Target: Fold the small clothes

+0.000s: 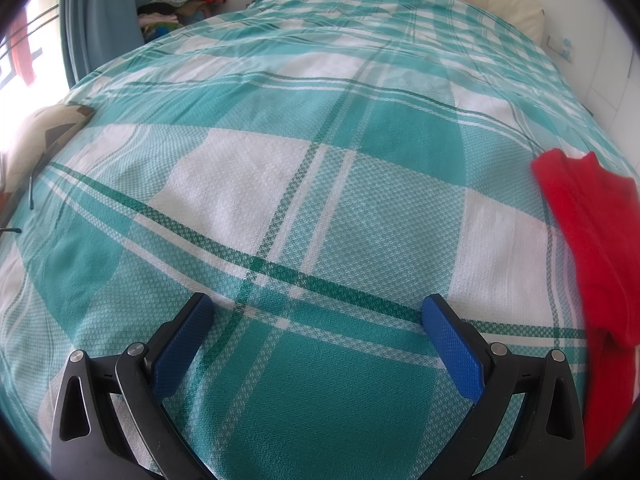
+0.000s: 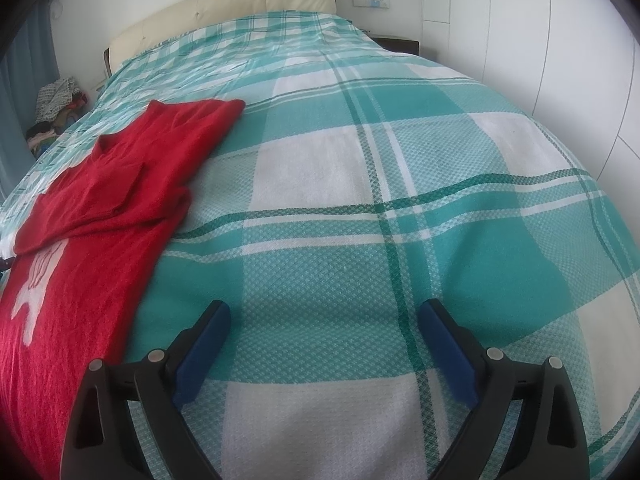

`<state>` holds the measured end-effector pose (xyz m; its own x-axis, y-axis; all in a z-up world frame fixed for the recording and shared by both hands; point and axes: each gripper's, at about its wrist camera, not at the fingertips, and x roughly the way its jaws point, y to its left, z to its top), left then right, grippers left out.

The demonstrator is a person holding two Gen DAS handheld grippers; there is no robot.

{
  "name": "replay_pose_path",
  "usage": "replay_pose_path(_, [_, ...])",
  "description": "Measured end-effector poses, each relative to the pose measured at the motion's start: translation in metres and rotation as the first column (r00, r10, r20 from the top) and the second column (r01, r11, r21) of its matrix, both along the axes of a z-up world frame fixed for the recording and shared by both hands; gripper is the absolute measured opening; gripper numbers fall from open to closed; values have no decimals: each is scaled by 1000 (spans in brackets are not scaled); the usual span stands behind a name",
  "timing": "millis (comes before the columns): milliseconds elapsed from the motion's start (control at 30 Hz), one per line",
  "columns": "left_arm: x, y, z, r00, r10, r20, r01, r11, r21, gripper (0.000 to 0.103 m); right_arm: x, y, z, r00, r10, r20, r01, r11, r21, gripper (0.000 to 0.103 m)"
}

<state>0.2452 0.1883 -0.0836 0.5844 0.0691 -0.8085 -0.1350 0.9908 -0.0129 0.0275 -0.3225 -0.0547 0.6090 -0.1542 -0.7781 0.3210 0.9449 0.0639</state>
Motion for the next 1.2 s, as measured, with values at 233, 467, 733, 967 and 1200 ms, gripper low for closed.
replay_pose_path(233, [0,0,0,1000,0,0,0,1000,0,103,-11,1,11,999,-37,29,36,999,33,95])
replay_pose_path(467, [0,0,0,1000,0,0,0,1000,1,103,-19,-6,13,997,-62,45,56,990,127,95])
replay_pose_path(733, [-2,5,0,999,49,1,-49,997,-58,103,-18,-1,8,997,-59,45,54,993,106,96])
replay_pose_path(967, [-9,-5,2,998,56,-30,-56,998,2,103,-16,2,7,998,-56,35,53,995,80,97])
replay_pose_path(1200, [-10,-5,5,998,43,-45,-43,999,3,103,-18,0,7,997,-55,44,51,994,95,97])
